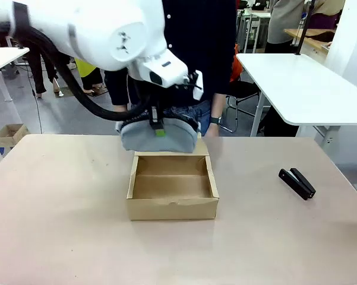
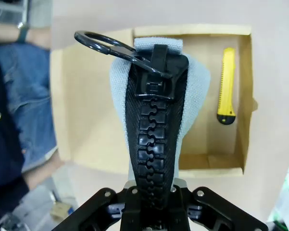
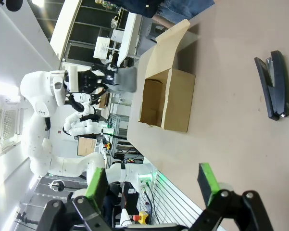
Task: Pack the items into the box.
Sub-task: Pick up the item indicated by the person and place it inside the Mailer Box.
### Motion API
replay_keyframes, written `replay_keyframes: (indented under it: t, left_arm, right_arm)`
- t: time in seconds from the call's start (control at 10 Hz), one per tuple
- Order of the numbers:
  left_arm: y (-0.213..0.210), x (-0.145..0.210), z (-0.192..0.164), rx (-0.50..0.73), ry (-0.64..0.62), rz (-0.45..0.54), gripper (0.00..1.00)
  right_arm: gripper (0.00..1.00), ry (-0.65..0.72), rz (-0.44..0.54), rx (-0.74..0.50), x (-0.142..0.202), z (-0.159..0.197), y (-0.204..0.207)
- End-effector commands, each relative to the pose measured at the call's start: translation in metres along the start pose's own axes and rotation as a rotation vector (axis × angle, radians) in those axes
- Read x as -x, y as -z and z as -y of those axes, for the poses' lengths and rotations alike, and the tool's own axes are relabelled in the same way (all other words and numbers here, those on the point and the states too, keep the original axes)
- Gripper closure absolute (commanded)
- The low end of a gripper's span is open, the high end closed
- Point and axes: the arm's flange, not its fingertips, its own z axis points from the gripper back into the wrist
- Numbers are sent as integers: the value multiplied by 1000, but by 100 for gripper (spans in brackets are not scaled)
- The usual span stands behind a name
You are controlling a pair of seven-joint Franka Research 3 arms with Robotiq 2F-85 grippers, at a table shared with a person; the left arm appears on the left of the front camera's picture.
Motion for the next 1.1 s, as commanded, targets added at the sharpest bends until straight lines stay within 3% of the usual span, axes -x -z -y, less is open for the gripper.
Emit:
replay_keyframes:
  t: [0.0,0.3,0.4,1.0]
  left_arm:
    - [14,-6,4,62,50,30,93]
    - [44,-13,22,74,-22,50,93]
    - [59,-18,25,38,-81,16,93]
    - [103,-22,20,149,-113,-25,93]
  right_arm:
    - [0,8,-15,6,2,-4,-3]
    - [0,8,-15,6,2,-4,-3]
    - [0,8,-15,6,2,-4,-3]
    - [0,8,-15,6,2,-4,-3]
